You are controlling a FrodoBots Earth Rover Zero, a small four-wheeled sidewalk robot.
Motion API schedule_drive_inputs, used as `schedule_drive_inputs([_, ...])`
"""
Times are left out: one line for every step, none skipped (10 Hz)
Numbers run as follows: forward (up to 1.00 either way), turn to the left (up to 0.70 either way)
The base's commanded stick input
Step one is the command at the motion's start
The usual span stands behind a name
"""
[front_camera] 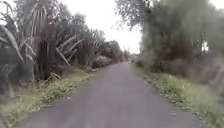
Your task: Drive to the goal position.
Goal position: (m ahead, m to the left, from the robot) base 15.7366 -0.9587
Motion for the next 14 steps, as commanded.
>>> schedule_drive_inputs([1.00, -0.40])
schedule_drive_inputs([1.00, -0.40])
schedule_drive_inputs([1.00, -0.40])
schedule_drive_inputs([1.00, -0.40])
schedule_drive_inputs([1.00, -0.40])
schedule_drive_inputs([1.00, -0.40])
schedule_drive_inputs([1.00, -0.40])
schedule_drive_inputs([1.00, -0.40])
schedule_drive_inputs([1.00, 0.00])
schedule_drive_inputs([1.00, 0.00])
schedule_drive_inputs([1.00, 0.00])
schedule_drive_inputs([1.00, 0.00])
schedule_drive_inputs([1.00, 0.00])
schedule_drive_inputs([1.00, 0.00])
